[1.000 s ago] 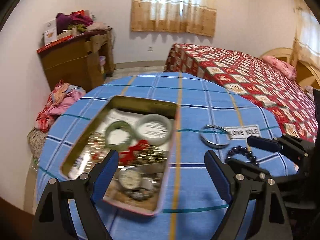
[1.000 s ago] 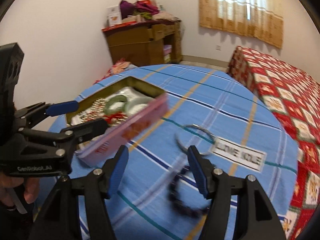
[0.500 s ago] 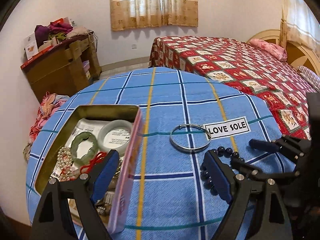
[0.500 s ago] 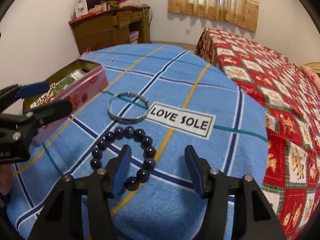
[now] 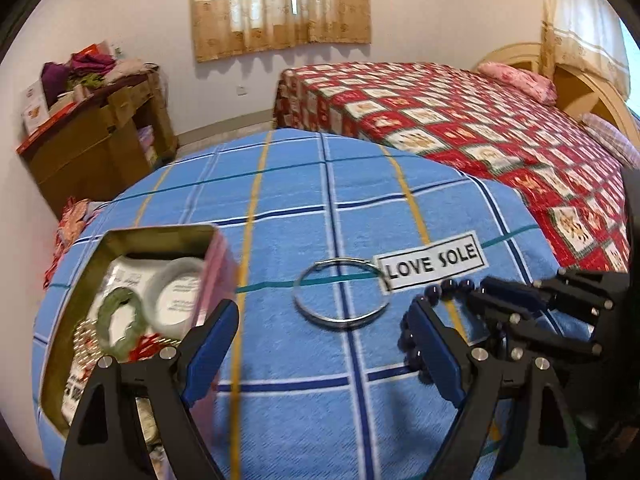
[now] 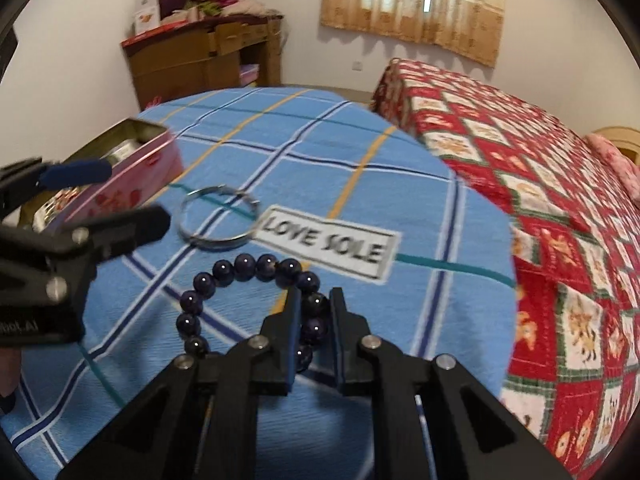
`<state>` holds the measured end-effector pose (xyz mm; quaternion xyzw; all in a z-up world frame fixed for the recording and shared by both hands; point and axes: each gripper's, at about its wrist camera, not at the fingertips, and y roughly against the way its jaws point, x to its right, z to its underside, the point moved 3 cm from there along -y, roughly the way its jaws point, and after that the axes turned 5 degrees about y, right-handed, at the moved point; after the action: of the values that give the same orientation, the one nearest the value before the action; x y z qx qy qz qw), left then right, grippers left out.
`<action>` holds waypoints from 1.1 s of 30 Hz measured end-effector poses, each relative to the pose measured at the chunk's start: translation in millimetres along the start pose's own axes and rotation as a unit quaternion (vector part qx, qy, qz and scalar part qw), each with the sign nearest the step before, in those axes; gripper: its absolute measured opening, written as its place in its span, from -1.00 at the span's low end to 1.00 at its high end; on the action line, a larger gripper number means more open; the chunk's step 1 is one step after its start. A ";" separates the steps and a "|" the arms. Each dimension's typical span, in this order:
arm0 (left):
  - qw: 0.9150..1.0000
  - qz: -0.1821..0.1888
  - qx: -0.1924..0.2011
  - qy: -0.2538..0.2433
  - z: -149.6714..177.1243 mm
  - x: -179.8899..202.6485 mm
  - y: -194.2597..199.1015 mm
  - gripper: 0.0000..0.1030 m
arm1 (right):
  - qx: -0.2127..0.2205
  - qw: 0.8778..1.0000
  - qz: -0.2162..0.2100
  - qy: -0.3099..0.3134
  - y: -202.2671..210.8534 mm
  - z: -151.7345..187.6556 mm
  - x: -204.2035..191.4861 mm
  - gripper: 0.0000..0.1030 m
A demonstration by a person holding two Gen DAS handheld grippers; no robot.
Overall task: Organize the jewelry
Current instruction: 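Grasp the silver bangle with the left tool while the right tool grasps the dark bead bracelet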
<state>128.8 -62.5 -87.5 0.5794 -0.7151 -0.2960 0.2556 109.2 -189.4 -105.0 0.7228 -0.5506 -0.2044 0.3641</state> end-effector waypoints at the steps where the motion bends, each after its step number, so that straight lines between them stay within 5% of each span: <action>1: 1.000 0.000 -0.002 -0.005 -0.6 3.2 -3.6 0.63 | -0.001 1.000 0.004 -0.001 -0.5 -0.1 3.0 -0.70; 6: 0.999 0.010 -0.018 -0.032 -3.6 14.8 -21.2 0.03 | 0.004 1.000 0.000 0.000 -0.1 -0.2 6.5 -0.70; 14: 0.997 0.027 -0.048 -0.057 6.1 22.5 -39.5 -0.03 | 0.011 1.000 -0.006 -0.002 -1.0 0.5 6.9 -0.70; 19: 0.995 0.044 -0.060 -0.061 9.6 23.0 -41.9 -0.71 | 0.014 1.000 -0.006 -0.002 -1.0 1.5 5.9 -0.70; 22: 0.994 0.053 -0.065 -0.074 13.3 27.0 -39.2 -0.95 | 0.016 1.000 -0.008 -0.002 -1.8 1.9 3.9 -0.70; 33: 0.997 0.066 -0.026 -0.005 14.7 4.7 6.4 -0.96 | 0.046 0.998 -0.040 -0.003 22.3 -7.3 -3.8 -0.70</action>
<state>113.1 -64.2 -93.0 0.5226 -0.7448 -0.3002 0.2863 98.7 -186.5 -83.9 0.7594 -0.5317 -0.1954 0.3200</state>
